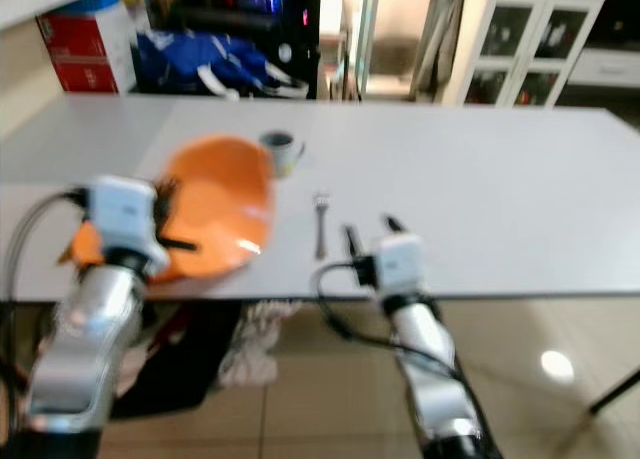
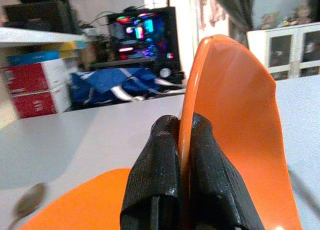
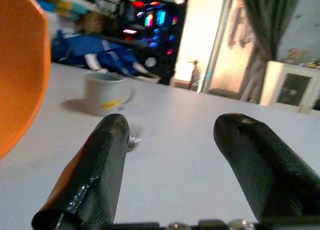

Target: Setting the table

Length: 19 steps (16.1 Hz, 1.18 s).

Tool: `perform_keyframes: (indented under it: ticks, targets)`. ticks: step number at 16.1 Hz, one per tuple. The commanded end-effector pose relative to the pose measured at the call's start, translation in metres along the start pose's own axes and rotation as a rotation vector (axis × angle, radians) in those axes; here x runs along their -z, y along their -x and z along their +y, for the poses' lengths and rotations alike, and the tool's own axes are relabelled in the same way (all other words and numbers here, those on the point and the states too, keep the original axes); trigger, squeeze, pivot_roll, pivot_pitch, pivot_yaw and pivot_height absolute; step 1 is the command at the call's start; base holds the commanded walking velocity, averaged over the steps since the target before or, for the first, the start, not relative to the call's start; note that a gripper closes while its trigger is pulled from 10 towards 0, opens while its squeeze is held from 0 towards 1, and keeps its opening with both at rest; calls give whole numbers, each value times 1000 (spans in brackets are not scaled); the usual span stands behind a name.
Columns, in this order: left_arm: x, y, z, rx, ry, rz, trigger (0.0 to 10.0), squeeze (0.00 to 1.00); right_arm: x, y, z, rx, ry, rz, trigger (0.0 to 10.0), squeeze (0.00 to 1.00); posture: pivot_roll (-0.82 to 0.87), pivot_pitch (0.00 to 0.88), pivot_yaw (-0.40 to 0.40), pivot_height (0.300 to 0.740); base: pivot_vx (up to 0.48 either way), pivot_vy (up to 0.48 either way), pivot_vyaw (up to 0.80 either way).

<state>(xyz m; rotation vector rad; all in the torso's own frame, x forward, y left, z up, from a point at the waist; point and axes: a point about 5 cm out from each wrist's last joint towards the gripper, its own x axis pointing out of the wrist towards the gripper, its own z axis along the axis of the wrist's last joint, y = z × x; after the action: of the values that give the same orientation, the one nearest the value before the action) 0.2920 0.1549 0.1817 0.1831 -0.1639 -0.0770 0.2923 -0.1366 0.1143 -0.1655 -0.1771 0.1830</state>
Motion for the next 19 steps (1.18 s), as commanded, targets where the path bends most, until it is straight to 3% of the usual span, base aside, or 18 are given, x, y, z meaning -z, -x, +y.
perform_keyframes:
  ticks: [1,6,9,11,14,15,17,19]
  targets:
    - [-2,0,11,-34,-24,-16,0,0,-6,-4,8,-24,-6,-26,10000,0,8,0,-4,740,352,-322,0]
    - [-2,2,13,-47,-23,-21,0,0,-6,-4,8,-30,-4,-20,10000,0,14,0,-6,740,0,0,0]
    - [-9,-5,4,25,-34,-33,0,0,-5,-5,9,-30,-7,-17,10000,0,14,0,-8,740,0,0,0]
    - [-14,-19,0,37,83,-21,0,0,-5,-5,10,-32,-8,-15,10000,0,11,0,-8,740,0,0,0]
    - [-24,-50,-6,29,391,-4,0,0,-4,-6,11,-35,-8,-13,10000,0,1,0,-17,740,0,0,0]
    - [-23,-55,-6,13,439,5,0,0,-4,-6,11,-36,-7,-13,10000,0,-2,0,-17,740,0,0,0]
    - [-8,-76,0,-54,587,67,0,0,-5,-5,11,-40,-4,-12,10000,0,-23,0,-20,740,0,0,0]
    - [10,-91,18,-145,680,132,0,0,-3,1,7,-39,9,1,10000,0,-51,0,-24,740,0,0,0]
